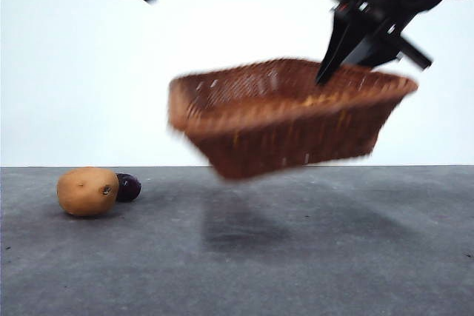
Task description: Help me put the vegetables on the table into the basket
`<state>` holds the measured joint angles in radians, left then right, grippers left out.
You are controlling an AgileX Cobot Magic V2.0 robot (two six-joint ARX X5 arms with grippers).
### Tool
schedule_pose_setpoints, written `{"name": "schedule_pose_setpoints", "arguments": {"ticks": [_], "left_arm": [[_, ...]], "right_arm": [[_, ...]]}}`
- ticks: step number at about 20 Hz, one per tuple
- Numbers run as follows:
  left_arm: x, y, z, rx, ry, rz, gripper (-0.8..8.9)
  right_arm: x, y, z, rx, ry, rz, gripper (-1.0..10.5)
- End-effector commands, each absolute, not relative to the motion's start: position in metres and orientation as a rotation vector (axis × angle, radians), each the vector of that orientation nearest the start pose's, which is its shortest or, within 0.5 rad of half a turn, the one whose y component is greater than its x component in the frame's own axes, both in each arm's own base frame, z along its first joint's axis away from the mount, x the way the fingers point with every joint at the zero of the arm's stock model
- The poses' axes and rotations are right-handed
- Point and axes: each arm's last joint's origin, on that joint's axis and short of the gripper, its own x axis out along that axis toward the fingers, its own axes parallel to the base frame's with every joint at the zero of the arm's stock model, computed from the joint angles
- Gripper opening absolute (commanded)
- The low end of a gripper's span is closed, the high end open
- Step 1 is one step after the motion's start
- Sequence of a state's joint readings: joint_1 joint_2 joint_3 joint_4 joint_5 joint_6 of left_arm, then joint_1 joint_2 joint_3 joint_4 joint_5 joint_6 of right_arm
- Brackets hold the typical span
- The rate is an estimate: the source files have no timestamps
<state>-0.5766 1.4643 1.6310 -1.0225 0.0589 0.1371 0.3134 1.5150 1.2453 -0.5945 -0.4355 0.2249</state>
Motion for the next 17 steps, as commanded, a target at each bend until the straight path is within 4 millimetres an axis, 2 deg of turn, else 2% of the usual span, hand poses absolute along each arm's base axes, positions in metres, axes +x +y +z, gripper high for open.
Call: {"name": "schedule_pose_setpoints", "arguments": {"ticks": [1,4,7,10,14,17], "left_arm": [[0.251,-0.13,0.404,0.239,0.82,-0.519,5.21],[0.269,-0.088,0.398,0.135,0.896,-0.35,5.21],[0.289,-0.067,0.382,0.021,0.989,-0.26,5.21],[0.311,-0.068,0.358,-0.01,1.077,-0.221,5.21],[0.344,-0.078,0.312,-0.054,1.23,-0.169,5.21],[0.36,-0.081,0.281,-0.075,1.329,-0.132,5.21]], "right_arm": [[0.297,0.095,0.322,0.251,0.851,0.608,-0.1],[0.292,0.073,0.351,0.233,0.78,0.571,-0.1],[0.291,0.061,0.372,0.216,0.739,0.553,-0.1],[0.29,0.06,0.379,0.195,0.727,0.561,-0.1],[0.287,0.06,0.376,0.169,0.755,0.568,-0.1],[0.286,0.06,0.375,0.154,0.764,0.573,-0.1]]}}
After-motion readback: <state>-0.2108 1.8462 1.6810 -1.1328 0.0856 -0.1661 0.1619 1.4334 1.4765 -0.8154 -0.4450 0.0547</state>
